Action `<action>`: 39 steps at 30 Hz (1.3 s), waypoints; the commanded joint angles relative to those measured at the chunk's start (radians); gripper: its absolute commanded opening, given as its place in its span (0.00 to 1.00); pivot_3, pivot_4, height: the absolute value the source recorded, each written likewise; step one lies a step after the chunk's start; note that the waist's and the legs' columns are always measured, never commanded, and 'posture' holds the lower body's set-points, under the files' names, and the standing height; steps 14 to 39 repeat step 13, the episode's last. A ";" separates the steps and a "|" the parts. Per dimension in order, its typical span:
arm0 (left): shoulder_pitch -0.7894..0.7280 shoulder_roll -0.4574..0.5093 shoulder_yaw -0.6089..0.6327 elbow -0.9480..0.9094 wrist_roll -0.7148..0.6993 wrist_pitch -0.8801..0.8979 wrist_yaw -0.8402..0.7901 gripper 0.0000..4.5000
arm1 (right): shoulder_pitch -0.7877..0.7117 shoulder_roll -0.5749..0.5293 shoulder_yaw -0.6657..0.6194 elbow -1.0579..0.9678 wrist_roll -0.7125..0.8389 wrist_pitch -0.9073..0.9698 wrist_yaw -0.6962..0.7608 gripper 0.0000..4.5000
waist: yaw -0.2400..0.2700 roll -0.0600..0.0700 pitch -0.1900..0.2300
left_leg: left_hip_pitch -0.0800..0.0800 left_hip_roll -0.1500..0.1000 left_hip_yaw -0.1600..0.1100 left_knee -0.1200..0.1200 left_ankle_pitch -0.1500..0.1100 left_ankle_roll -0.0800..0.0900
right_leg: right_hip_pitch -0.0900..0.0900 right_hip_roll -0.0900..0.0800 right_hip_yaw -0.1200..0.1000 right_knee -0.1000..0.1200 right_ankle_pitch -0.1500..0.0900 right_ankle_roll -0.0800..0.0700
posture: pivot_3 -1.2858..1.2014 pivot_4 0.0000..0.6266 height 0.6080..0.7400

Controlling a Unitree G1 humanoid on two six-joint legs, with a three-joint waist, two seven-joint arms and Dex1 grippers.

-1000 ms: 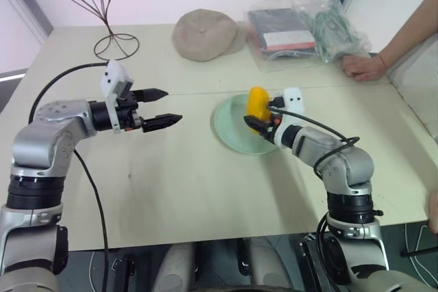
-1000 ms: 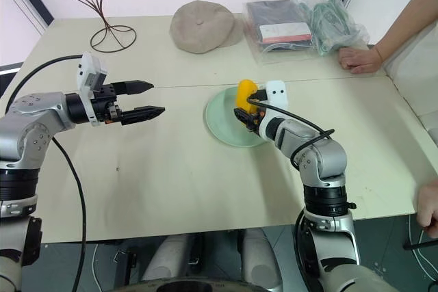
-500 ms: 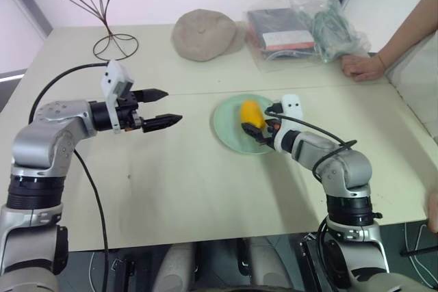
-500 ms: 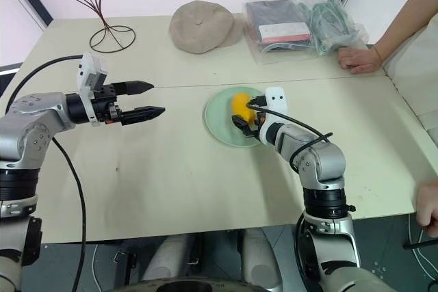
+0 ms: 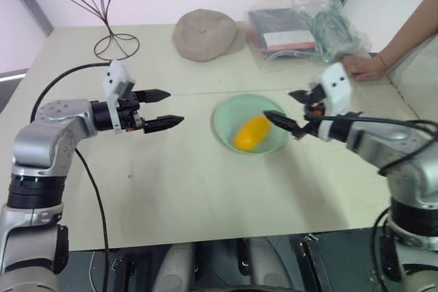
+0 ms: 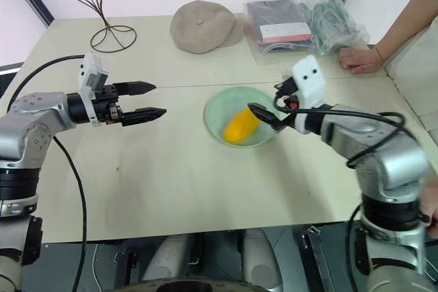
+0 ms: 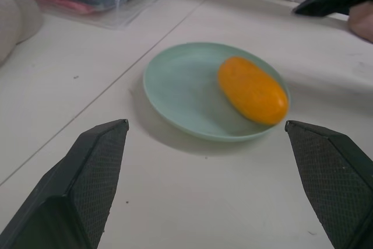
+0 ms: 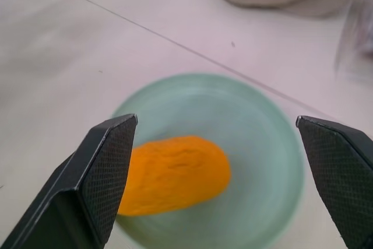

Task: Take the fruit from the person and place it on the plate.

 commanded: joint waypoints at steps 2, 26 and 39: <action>-0.002 0.028 0.007 -0.017 -0.008 -0.004 -0.034 1.00 | 0.062 -0.123 -0.162 -0.101 0.113 0.007 0.115 0.99 | 0.000 0.000 0.000 | 0.000 0.000 0.000 0.000 0.000 0.000 | 0.000 0.000 0.000 0.000 0.000 0.000 | 0.52 0.24 1.00; 0.001 0.044 0.002 -0.019 -0.017 0.003 -0.069 1.00 | 0.191 -0.252 -0.294 -0.113 0.199 -0.046 0.201 0.99 | 0.000 0.000 0.000 | 0.001 0.001 0.000 0.000 0.000 0.000 | 0.001 -0.001 0.000 -0.001 0.000 0.000 | 0.52 0.24 1.00; 0.001 0.044 0.002 -0.019 -0.017 0.003 -0.069 1.00 | 0.191 -0.252 -0.294 -0.113 0.199 -0.046 0.201 0.99 | 0.000 0.000 0.000 | 0.001 0.001 0.000 0.000 0.000 0.000 | 0.001 -0.001 0.000 -0.001 0.000 0.000 | 0.52 0.24 1.00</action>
